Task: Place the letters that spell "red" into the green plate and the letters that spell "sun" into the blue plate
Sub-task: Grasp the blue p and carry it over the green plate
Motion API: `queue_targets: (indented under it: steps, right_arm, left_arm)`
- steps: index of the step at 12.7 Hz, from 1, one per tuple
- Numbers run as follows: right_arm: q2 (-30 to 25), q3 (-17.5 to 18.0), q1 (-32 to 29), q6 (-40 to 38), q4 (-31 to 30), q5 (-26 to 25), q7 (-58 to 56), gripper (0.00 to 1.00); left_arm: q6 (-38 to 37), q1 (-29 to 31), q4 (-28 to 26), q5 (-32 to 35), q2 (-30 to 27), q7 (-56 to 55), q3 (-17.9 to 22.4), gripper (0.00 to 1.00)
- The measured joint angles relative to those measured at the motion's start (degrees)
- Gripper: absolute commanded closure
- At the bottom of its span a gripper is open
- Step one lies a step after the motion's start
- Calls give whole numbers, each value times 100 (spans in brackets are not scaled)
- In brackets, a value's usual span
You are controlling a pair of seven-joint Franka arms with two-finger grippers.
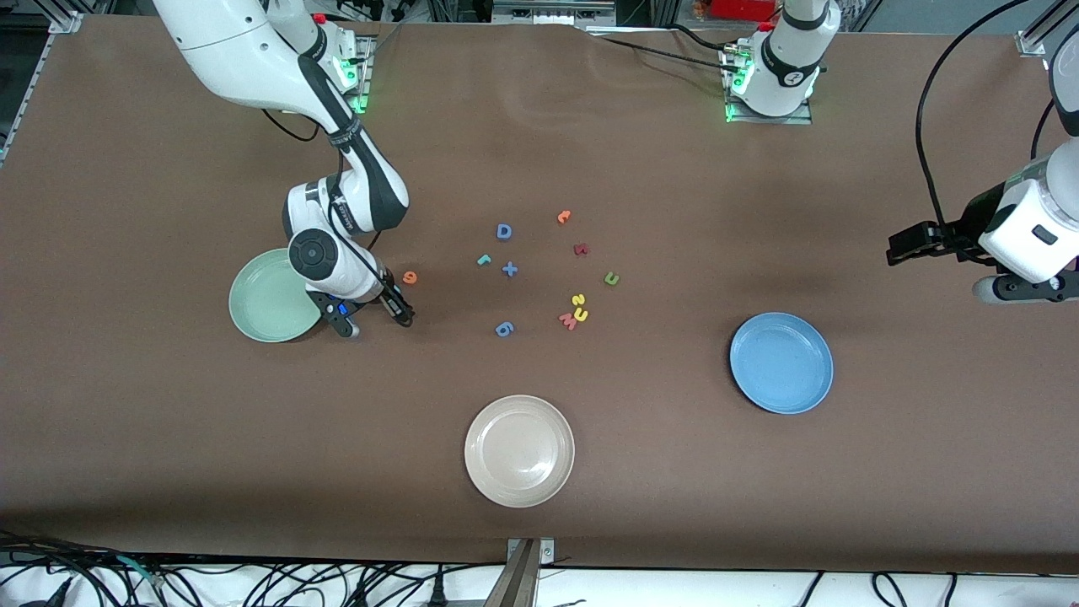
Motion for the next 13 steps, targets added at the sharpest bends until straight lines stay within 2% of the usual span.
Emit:
queue_targets:
  steps: [3,4,8,13]
  right_arm:
    - [-1,1,0,-2,-9,3,1,43]
    - [-1,1,0,-3,-25,3,1,52]
    - [-90,-21,-3,-104,-91,3,-2,75]
    - [-91,-23,-3,-206,-84,2,-7,76]
  left_arm:
    - [3,-92,-8,-50,119,-17,-147,0]
    - [7,-140,-8,-50,163,-24,-175,0]
    - [8,-235,-8,-67,243,-28,-196,0]
    - [12,-264,-8,-70,292,-28,-203,0]
